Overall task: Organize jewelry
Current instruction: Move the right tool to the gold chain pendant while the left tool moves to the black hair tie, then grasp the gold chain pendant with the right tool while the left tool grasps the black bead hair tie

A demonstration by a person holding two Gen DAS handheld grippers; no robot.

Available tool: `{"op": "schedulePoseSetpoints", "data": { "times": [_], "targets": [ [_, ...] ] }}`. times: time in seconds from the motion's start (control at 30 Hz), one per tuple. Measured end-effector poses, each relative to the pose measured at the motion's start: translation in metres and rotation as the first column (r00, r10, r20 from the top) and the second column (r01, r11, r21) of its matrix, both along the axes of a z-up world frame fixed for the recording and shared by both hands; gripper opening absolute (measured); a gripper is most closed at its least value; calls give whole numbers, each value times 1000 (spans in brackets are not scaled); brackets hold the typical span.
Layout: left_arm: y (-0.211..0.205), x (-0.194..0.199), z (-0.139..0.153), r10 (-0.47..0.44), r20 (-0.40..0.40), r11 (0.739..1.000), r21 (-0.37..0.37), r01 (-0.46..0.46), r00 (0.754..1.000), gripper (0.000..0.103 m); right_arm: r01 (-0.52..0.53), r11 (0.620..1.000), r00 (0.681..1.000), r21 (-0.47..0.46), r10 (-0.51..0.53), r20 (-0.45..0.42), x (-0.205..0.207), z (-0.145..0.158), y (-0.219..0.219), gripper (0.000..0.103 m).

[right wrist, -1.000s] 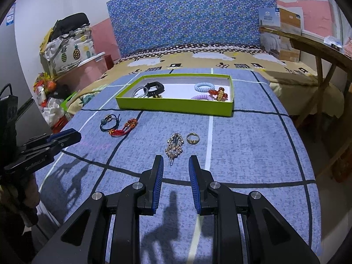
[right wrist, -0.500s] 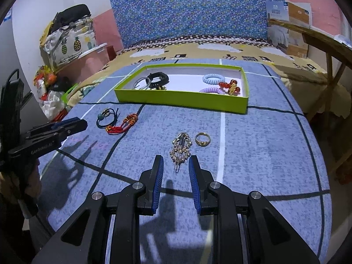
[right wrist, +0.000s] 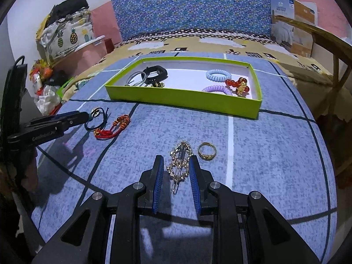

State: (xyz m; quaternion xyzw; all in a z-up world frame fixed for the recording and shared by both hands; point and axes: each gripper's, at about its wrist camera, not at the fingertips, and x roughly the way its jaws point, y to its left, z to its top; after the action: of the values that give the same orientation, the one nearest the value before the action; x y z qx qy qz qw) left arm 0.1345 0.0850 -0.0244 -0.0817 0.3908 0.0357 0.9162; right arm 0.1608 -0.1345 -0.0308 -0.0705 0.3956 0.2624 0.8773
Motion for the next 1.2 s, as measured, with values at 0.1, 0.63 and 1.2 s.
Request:
{"op": "schedulePoseSetpoints", "data": {
  "times": [0.1, 0.63, 1.2],
  "targets": [
    [0, 6, -4, 6, -20, 1000, 4, -6, 1000, 32, -7, 1000, 1000, -7, 7, -17, 3, -2, 3, 24],
    [-2, 20, -11, 29, -68, 999, 40, -26, 997, 21, -9, 997, 1000, -82, 9, -3, 12, -3, 14, 7],
    [-8, 12, -3, -35, -21, 998, 57, 36, 999, 14, -21, 998, 999, -66, 23, 30, 1, 6, 10, 4]
  ]
}}
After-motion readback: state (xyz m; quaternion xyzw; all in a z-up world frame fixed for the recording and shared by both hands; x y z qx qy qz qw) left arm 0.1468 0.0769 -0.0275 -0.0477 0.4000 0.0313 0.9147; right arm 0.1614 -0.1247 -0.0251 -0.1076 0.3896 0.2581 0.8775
